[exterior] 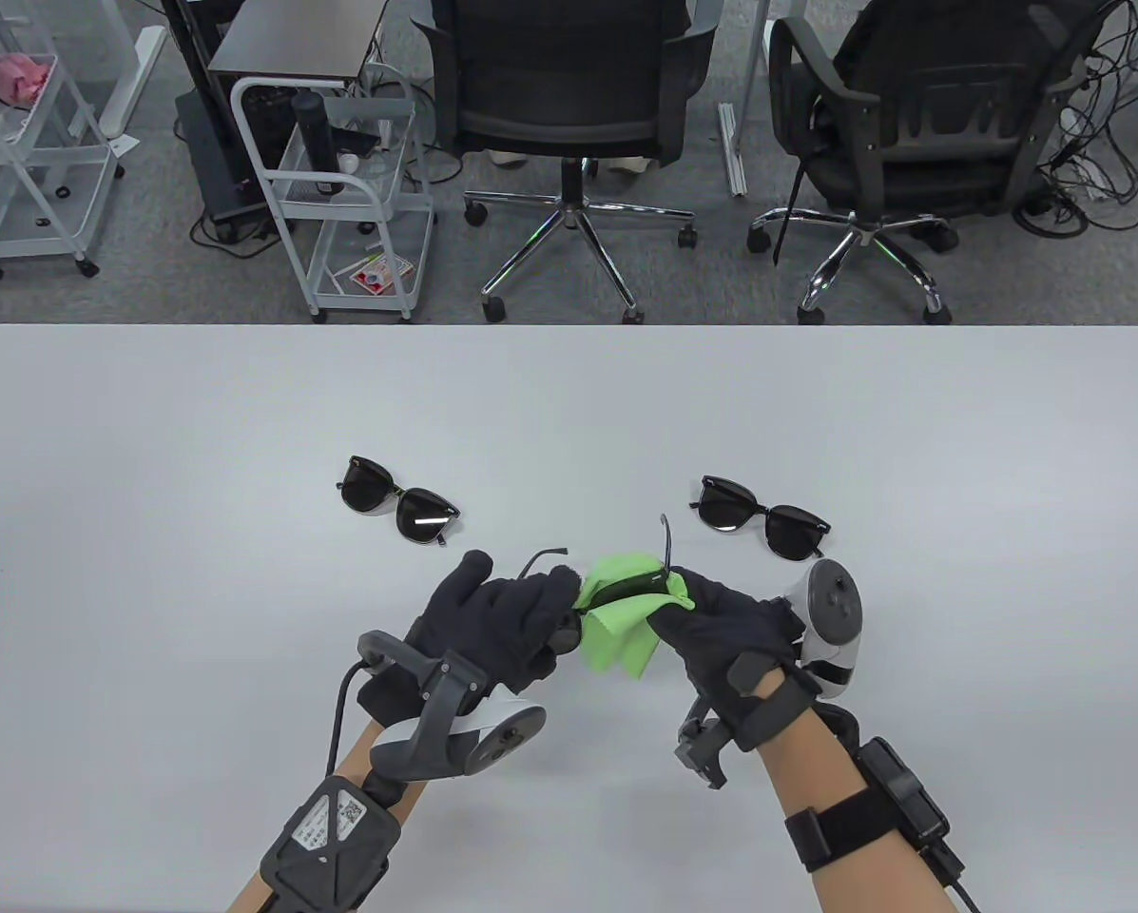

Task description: Dust sunglasses

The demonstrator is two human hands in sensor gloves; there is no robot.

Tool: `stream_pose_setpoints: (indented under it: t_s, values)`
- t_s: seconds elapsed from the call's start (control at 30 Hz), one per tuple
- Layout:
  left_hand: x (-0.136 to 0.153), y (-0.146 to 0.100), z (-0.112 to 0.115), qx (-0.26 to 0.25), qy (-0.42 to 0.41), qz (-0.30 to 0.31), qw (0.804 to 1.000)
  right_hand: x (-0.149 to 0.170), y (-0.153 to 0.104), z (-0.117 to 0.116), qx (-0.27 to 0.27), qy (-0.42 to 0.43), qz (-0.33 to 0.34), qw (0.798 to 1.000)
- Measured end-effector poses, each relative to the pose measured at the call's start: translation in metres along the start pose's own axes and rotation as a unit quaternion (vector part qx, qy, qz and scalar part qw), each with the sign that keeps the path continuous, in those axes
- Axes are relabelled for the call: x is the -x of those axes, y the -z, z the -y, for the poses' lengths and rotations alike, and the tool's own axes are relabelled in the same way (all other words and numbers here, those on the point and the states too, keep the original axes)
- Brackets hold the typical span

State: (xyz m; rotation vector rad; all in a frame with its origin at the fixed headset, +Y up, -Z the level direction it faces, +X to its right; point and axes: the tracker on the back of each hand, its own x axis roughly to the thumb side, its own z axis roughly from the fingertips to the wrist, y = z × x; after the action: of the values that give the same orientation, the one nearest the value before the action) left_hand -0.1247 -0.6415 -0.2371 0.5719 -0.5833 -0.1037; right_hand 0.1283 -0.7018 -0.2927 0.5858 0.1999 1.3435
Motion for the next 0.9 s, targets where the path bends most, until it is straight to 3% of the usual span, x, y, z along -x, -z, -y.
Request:
stream_pose_setpoints:
  t_s: [0.1,0.2,0.4,0.57,0.7,0.9]
  values:
    - [0.012,-0.001,-0.007,-0.019,-0.022,-0.034,0.999,-0.007,0.001,0.001,-0.053,-0.094,0.004,0.994]
    - [0.015,-0.002,-0.011,-0.029,-0.033,-0.042,0.998,-0.003,0.002,-0.007,-0.043,-0.056,-0.006,0.997]
    - [-0.005,0.001,-0.017,-0.045,-0.015,-0.009,0.999,0.003,0.009,-0.041,-0.082,-0.063,-0.031,0.994]
    - [-0.015,0.003,-0.013,-0.043,-0.009,-0.001,0.999,0.006,0.006,-0.043,-0.001,-0.081,-0.055,0.995]
    - [-0.030,0.007,-0.007,-0.023,0.008,0.020,1.000,0.007,0.001,-0.040,0.090,-0.130,-0.077,0.984]
    - [-0.029,0.010,-0.002,0.002,-0.030,0.009,1.000,0.009,-0.001,-0.034,0.100,-0.145,-0.072,0.982]
